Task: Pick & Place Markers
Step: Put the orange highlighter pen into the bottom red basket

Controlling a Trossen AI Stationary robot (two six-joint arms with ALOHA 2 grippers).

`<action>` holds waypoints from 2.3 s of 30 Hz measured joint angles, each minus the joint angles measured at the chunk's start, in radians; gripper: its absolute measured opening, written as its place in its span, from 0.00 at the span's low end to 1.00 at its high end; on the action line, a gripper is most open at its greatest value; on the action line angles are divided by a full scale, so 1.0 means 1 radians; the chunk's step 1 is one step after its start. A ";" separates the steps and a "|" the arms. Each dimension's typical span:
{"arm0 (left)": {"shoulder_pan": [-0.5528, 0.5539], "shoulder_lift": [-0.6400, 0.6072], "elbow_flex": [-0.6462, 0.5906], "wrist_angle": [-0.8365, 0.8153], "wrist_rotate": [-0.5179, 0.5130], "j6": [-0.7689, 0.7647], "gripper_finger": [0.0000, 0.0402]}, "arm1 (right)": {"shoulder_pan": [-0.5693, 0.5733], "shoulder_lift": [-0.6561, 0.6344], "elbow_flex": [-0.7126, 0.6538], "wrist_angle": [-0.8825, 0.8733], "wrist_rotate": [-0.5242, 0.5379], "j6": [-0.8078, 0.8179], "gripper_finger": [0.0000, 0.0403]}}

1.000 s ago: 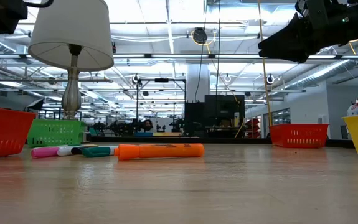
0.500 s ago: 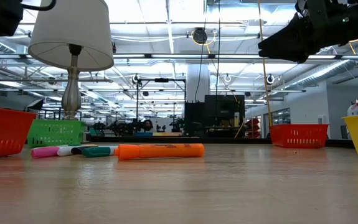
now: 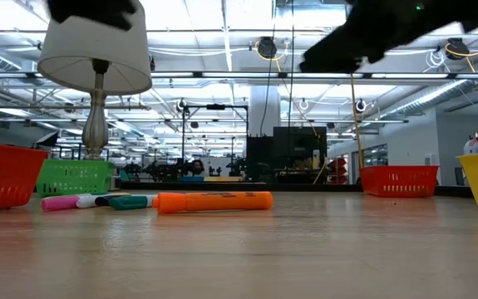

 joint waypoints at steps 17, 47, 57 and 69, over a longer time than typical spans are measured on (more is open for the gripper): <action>0.361 -0.083 -0.238 0.738 0.633 0.661 0.39 | -0.009 0.739 0.545 -0.313 -0.318 -0.188 0.53; 0.509 -0.155 -0.574 1.248 0.988 0.625 0.28 | -0.083 0.805 0.412 -0.304 -0.443 -0.118 0.12; 0.509 -0.155 -0.573 1.243 0.902 0.718 0.28 | -0.042 0.517 0.322 -0.463 -0.262 -0.106 0.12; 0.512 -0.084 -0.567 1.394 0.680 0.806 0.31 | -0.049 0.155 -0.090 0.473 -0.028 -0.272 0.12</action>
